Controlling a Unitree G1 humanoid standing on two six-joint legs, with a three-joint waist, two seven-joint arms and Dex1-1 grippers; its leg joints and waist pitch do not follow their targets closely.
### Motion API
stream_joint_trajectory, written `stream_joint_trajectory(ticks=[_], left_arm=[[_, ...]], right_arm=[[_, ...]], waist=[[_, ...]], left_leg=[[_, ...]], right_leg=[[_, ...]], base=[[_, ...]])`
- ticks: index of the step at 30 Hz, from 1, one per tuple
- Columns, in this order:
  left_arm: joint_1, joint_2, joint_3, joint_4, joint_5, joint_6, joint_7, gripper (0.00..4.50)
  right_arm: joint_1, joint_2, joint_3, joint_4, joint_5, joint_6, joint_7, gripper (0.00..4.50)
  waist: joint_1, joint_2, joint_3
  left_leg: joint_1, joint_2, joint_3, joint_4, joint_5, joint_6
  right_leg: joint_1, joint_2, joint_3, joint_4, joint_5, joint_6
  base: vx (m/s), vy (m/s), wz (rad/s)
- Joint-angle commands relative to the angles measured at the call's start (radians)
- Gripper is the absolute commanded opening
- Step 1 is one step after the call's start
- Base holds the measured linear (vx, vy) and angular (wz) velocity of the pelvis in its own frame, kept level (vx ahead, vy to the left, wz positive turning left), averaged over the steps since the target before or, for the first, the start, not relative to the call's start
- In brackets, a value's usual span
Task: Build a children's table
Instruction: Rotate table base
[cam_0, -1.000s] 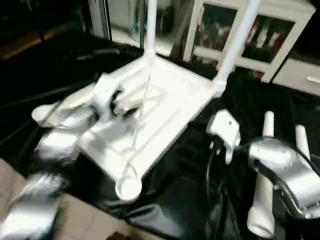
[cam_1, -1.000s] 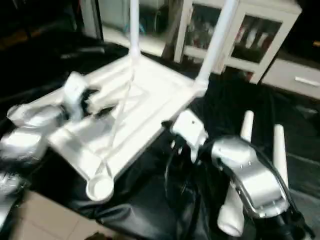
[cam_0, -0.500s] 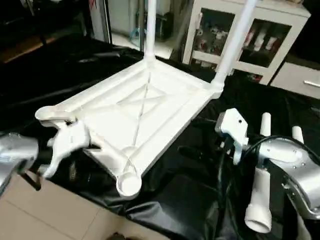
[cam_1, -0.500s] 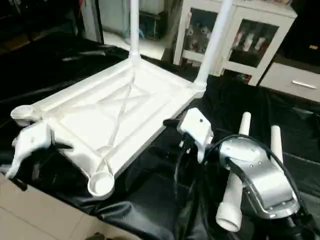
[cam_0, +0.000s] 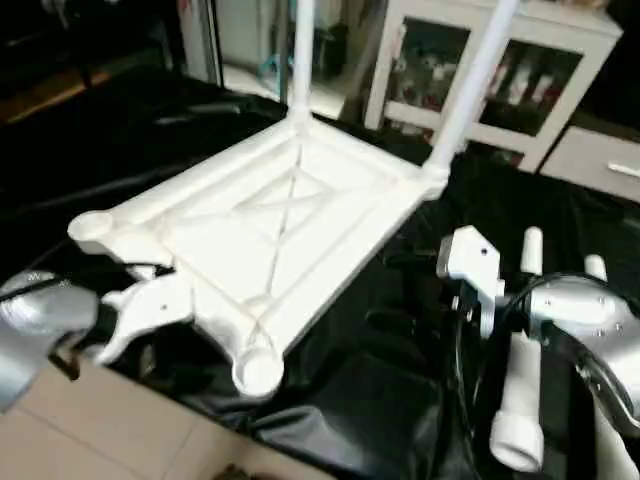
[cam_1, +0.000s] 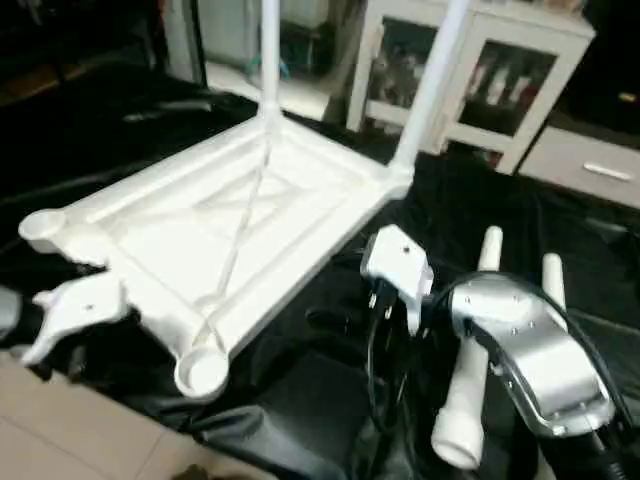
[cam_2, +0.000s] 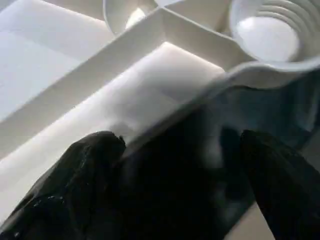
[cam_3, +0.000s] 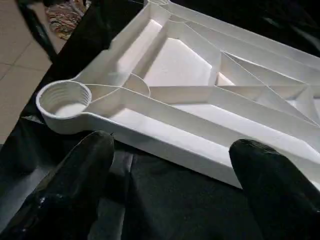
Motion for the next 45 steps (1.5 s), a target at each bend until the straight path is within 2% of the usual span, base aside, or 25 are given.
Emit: stream_joint_trajectory(ticks=[1, 3, 5, 7, 12, 17, 19, 24, 26, 28, 30, 32, 33, 34, 35, 36, 37, 38, 39, 40, 41, 42, 43, 44, 45], left_arm=[[-0.011, -0.031, -0.044, 0.030, 0.031, -0.008, 0.022, 4.41], [-0.045, -0.096, -0.071, 0.081, 0.075, -0.031, 0.077, 4.41], [-0.082, -0.171, -0.090, 0.144, 0.104, -0.072, 0.146, 4.41], [-0.109, -0.230, -0.103, 0.190, 0.119, -0.093, 0.197, 4.41], [-0.179, -0.377, -0.118, 0.319, 0.137, -0.160, 0.290, 4.41], [-0.270, -0.482, -0.135, 0.447, 0.177, -0.239, 0.359, 4.41], [-0.288, -0.503, -0.129, 0.476, 0.174, -0.248, 0.374, 4.41], [-0.405, -0.658, -0.103, 0.682, 0.163, -0.325, 0.472, 4.41], [-0.419, -0.686, -0.099, 0.715, 0.162, -0.343, 0.486, 4.41], [-0.430, -0.702, -0.107, 0.746, 0.175, -0.355, 0.500, 4.41], [-0.420, -0.686, -0.121, 0.714, 0.188, -0.360, 0.489, 4.41], [-0.385, -0.654, -0.075, 0.572, 0.125, -0.303, 0.423, 4.41], [-0.369, -0.637, -0.051, 0.507, 0.096, -0.284, 0.402, 4.41], [-0.352, -0.621, -0.028, 0.453, 0.070, -0.279, 0.386, 4.41], [-0.314, -0.607, 0.001, 0.367, 0.016, -0.258, 0.357, 4.41], [-0.282, -0.596, 0.027, 0.289, -0.040, -0.226, 0.329, 4.48], [-0.245, -0.582, 0.051, 0.210, -0.091, -0.200, 0.306, 4.50], [-0.176, -0.565, 0.081, 0.104, -0.182, -0.145, 0.275, 4.50], [-0.154, -0.564, 0.085, 0.079, -0.204, -0.133, 0.271, 4.50], [-0.128, -0.572, 0.092, 0.052, -0.216, -0.120, 0.284, 4.50], [-0.100, -0.585, 0.101, 0.024, -0.185, -0.104, 0.335, 4.50], [-0.080, -0.598, 0.116, 0.009, -0.174, -0.088, 0.368, 4.50], [-0.075, -0.601, 0.120, 0.005, -0.171, -0.084, 0.376, 4.50], [-0.033, -0.618, 0.140, -0.014, -0.137, -0.070, 0.435, 4.50], [0.005, -0.620, 0.141, -0.031, -0.119, -0.071, 0.457, 4.50]], right_arm=[[0.011, -0.006, 0.005, -0.010, -0.006, -0.006, -0.001, 4.09], [0.008, 0.002, -0.005, -0.019, 0.001, 0.004, -0.014, 4.09], [0.010, 0.008, -0.011, -0.019, -0.002, 0.002, -0.032, 4.09], [0.013, 0.014, -0.015, -0.018, -0.009, -0.001, -0.047, 4.09], [0.016, 0.029, -0.028, -0.039, -0.007, 0.016, -0.079, 4.09], [0.020, 0.027, -0.041, -0.054, -0.004, 0.026, -0.099, 4.09], [0.022, 0.026, -0.043, -0.053, -0.005, 0.024, -0.099, 4.09], [0.024, 0.028, -0.039, -0.048, -0.009, 0.023, -0.112, 4.09], [0.020, 0.034, -0.035, -0.043, -0.011, 0.023, -0.117, 4.09], [0.012, 0.042, -0.031, -0.040, -0.015, 0.023, -0.126, 4.09], [0.007, 0.053, -0.038, -0.053, -0.007, 0.037, -0.140, 4.09], [-0.020, 0.084, -0.082, -0.091, 0.038, 0.103, -0.189, 4.09], [-0.037, 0.105, -0.107, -0.100, 0.059, 0.131, -0.217, 4.09], [-0.053, 0.126, -0.130, -0.102, 0.074, 0.156, -0.249, 4.09], [-0.062, 0.152, -0.158, -0.096, 0.083, 0.188, -0.293, 4.09], [-0.075, 0.177, -0.186, -0.085, 0.091, 0.227, -0.337, 4.27], [-0.082, 0.217, -0.215, -0.073, 0.093, 0.267, -0.394, 4.44], [-0.071, 0.297, -0.247, -0.033, 0.092, 0.303, -0.483, 4.44], [-0.058, 0.316, -0.252, -0.024, 0.094, 0.304, -0.499, 4.44], [-0.042, 0.317, -0.240, -0.024, 0.050, 0.324, -0.527, 4.47], [-0.026, 0.325, -0.237, -0.037, 0.005, 0.370, -0.565, 4.47], [-0.021, 0.340, -0.243, -0.044, -0.019, 0.410, -0.604, 4.47], [-0.020, 0.343, -0.244, -0.046, -0.025, 0.420, -0.613, 4.47], [-0.013, 0.369, -0.254, -0.055, -0.054, 0.480, -0.682, 4.47], [-0.007, 0.379, -0.256, -0.070, -0.088, 0.519, -0.728, 4.47]], waist=[[-0.004, 0.016, -0.053], [-0.002, 0.016, -0.053], [-0.002, 0.022, -0.051], [-0.003, 0.023, -0.055], [-0.005, 0.021, -0.053], [-0.009, 0.020, -0.056], [-0.006, 0.020, -0.060], [-0.001, 0.015, -0.065], [-0.001, 0.012, -0.067], [-0.001, 0.011, -0.069], [-0.004, 0.012, -0.072], [-0.008, 0.014, -0.074], [-0.009, 0.022, -0.073], [-0.010, 0.023, -0.072], [-0.011, 0.023, -0.068], [-0.010, 0.026, -0.066], [-0.011, 0.019, -0.063], [-0.011, 0.020, -0.061], [-0.008, 0.019, -0.056], [-0.011, 0.019, -0.055], [-0.005, 0.012, -0.052], [-0.007, -0.002, -0.050], [-0.004, 0.004, -0.052], [-0.007, 0.003, -0.052], [-0.012, -0.006, -0.049]], left_leg=[[0.021, 0.038, -0.015, -0.088, -0.292, -0.051], [0.030, 0.037, -0.013, -0.085, -0.329, -0.056], [0.024, 0.037, -0.017, -0.088, -0.336, -0.058], [0.028, 0.036, -0.018, -0.085, -0.357, -0.065], [0.025, 0.034, -0.020, -0.084, -0.387, -0.060], [0.021, 0.034, -0.023, -0.082, -0.379, -0.053], [0.021, 0.036, -0.023, -0.081, -0.360, -0.049], [0.016, 0.034, -0.019, -0.074, -0.303, -0.033], [0.008, 0.035, -0.021, -0.075, -0.266, -0.024], [0.009, 0.035, -0.019, -0.071, -0.239, -0.013], [0.001, 0.034, -0.021, -0.069, -0.193, -0.001], [0.005, 0.038, -0.019, -0.067, -0.158, 0.008], [0.010, 0.036, -0.017, -0.066, -0.160, 0.009], [0.010, 0.037, -0.018, -0.067, -0.160, 0.005], [0.010, 0.036, -0.014, -0.069, -0.176, -0.001], [0.013, 0.039, -0.017, -0.072, -0.191, -0.018], [0.011, 0.038, -0.014, -0.075, -0.207, -0.020], [0.015, 0.037, -0.014, -0.076, -0.219, -0.036], [0.020, 0.036, -0.010, -0.079, -0.264, -0.048], [0.021, 0.036, -0.010, -0.080, -0.286, -0.057], [0.029, 0.036, -0.008, -0.082, -0.322, -0.067], [0.027, 0.037, -0.007, -0.085, -0.328, -0.070], [0.025, 0.036, -0.010, -0.084, -0.319, -0.076], [0.021, 0.035, -0.011, -0.087, -0.313, -0.082], [0.014, 0.034, -0.014, -0.091, -0.312, -0.086]], right_leg=[[0.026, -0.046, 0.046, -0.068, -0.223, -0.165], [0.020, -0.047, 0.049, -0.075, -0.270, -0.155], [0.023, -0.048, 0.050, -0.078, -0.291, -0.149], [0.020, -0.048, 0.050, -0.078, -0.303, -0.145], [0.021, -0.049, 0.048, -0.092, -0.368, -0.123], [0.023, -0.048, 0.046, -0.095, -0.372, -0.108], [0.024, -0.049, 0.047, -0.091, -0.343, -0.114], [0.031, -0.048, 0.046, -0.085, -0.245, -0.146], [0.040, -0.051, 0.045, -0.078, -0.192, -0.158], [0.039, -0.050, 0.045, -0.073, -0.149, -0.166], [0.047, -0.050, 0.044, -0.066, -0.083, -0.178], [0.046, -0.051, 0.046, -0.056, -0.025, -0.210], [0.043, -0.048, 0.046, -0.057, -0.021, -0.224], [0.044, -0.049, 0.046, -0.053, -0.019, -0.233], [0.040, -0.044, 0.044, -0.058, -0.050, -0.235], [0.041, -0.050, 0.046, -0.052, -0.078, -0.242], [0.037, -0.046, 0.045, -0.060, -0.107, -0.237], [0.033, -0.047, 0.046, -0.056, -0.139, -0.236], [0.022, -0.043, 0.045, -0.065, -0.216, -0.217], [0.021, -0.042, 0.046, -0.068, -0.242, -0.205], [0.013, -0.037, 0.047, -0.077, -0.288, -0.179], [0.013, -0.033, 0.049, -0.081, -0.300, -0.154], [0.016, -0.035, 0.051, -0.075, -0.301, -0.144], [0.017, -0.036, 0.052, -0.076, -0.318, -0.124], [0.021, -0.037, 0.052, -0.080, -0.344, -0.097]], base=[[0.000, 0.000, 0.00], [0.000, 0.000, 0.00], [0.000, 0.000, 0.00], [0.000, 0.000, 0.00], [0.000, 0.000, 0.00], [0.000, 0.000, 0.00], [0.000, 0.000, 0.00], [0.000, 0.000, 0.00], [0.000, 0.000, 0.00], [0.000, 0.000, 0.00], [0.000, 0.000, 0.00], [0.000, 0.000, 0.00], [0.000, 0.000, 0.00], [0.000, 0.000, 0.00], [0.000, 0.000, 0.00], [0.000, 0.000, 0.00], [0.000, 0.000, 0.00], [0.000, 0.000, 0.00], [0.000, 0.000, 0.00], [0.000, 0.000, 0.00], [0.000, 0.000, 0.00], [0.000, 0.000, 0.00], [0.000, 0.000, 0.00], [0.000, 0.000, 0.00], [0.000, 0.000, 0.00]])
